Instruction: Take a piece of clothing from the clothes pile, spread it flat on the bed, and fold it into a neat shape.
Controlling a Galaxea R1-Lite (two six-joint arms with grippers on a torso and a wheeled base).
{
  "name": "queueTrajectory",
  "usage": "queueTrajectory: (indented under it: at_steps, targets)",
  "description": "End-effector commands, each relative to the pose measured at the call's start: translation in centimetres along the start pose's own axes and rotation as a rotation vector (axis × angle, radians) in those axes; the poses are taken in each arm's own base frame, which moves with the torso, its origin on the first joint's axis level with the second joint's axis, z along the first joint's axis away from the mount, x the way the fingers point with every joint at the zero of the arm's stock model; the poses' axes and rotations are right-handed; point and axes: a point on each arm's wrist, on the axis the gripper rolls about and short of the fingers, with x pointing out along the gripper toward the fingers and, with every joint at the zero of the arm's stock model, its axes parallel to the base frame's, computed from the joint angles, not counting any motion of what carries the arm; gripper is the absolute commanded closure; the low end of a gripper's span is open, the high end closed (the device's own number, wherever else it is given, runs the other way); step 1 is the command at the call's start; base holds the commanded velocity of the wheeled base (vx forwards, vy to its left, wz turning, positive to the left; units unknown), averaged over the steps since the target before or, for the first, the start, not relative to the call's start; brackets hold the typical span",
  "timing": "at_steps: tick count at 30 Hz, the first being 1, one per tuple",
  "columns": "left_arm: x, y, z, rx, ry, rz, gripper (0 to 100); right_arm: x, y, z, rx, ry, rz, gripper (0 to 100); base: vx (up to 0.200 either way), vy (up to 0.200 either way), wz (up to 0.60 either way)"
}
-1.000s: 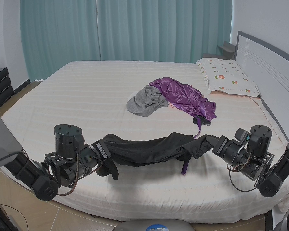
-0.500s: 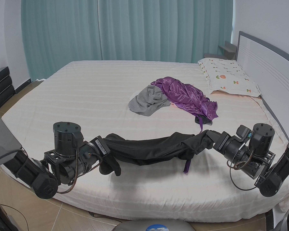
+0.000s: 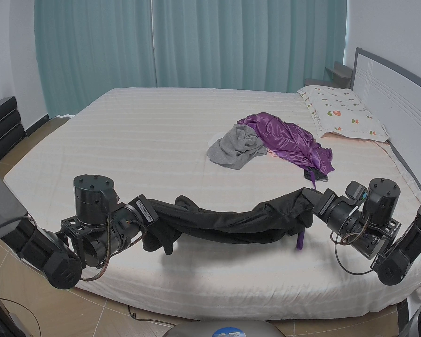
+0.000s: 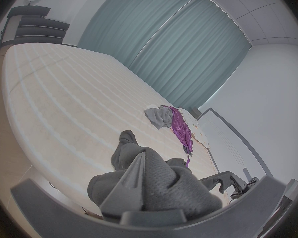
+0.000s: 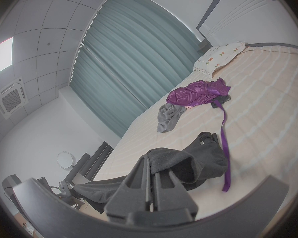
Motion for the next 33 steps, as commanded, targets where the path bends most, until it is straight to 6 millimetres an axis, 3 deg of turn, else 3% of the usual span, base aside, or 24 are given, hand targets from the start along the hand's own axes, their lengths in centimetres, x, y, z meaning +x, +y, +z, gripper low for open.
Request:
queueTrajectory:
  at_steps: [1, 33]
  targets:
    - [-0.05, -0.04, 0.04, -0.001, -0.001, -0.002, 100, 0.21, -0.02, 0.04, 0.008, -0.003, 0.000, 100, 0.000, 0.200, 0.00]
    - [-0.19, -0.09, 0.14, 0.000, -0.008, -0.002, 100, 0.34, -0.36, 0.17, 0.020, -0.006, -0.009, 100, 0.000, 0.200, 0.00]
